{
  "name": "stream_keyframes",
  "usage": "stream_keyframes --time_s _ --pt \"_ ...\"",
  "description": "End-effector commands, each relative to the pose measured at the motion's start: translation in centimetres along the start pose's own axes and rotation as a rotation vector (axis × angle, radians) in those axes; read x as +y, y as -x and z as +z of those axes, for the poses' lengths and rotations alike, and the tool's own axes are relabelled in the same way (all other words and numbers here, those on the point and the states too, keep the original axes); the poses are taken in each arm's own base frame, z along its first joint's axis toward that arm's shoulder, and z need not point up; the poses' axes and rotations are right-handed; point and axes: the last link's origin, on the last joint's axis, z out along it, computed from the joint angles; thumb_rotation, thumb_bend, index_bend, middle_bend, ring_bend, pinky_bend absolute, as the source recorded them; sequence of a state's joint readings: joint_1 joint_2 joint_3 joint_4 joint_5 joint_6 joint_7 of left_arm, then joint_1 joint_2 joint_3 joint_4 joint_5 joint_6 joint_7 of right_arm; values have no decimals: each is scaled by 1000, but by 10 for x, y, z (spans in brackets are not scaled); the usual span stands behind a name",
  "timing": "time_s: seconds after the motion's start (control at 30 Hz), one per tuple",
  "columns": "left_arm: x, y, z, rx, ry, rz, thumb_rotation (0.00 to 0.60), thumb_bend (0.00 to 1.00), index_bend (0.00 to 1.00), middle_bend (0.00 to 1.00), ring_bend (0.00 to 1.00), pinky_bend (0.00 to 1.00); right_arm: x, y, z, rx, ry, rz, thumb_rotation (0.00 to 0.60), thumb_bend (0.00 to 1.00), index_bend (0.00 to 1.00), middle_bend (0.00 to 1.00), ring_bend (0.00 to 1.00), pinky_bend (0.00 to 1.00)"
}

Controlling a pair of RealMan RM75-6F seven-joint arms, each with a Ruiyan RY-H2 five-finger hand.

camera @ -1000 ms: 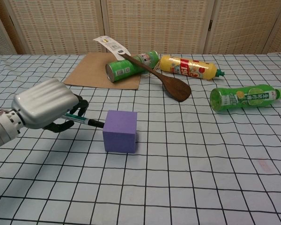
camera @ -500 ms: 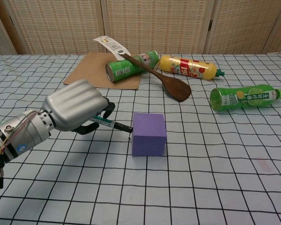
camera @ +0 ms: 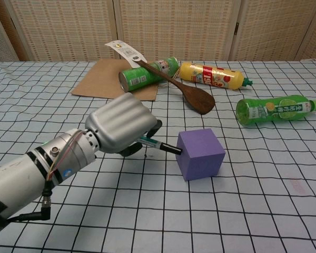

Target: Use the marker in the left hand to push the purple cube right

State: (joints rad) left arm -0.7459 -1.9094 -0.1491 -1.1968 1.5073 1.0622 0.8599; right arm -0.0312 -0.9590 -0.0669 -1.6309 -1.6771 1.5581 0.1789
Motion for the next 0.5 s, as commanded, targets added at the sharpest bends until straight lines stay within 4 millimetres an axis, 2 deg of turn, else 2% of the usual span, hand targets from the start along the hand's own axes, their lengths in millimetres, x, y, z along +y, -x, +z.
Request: stream_keyframes --time_s 0.03,0.5 --pt "7 -1 9 -3 1 -9 600 582 835 818 820 1000 1 0 0 0 2 1 600 133 0 0 0 0" --pt "32 -4 40 -4 7 -45 600 582 834 817 820 1000 7 -4 3 5 26 17 600 133 0 0 0 0"
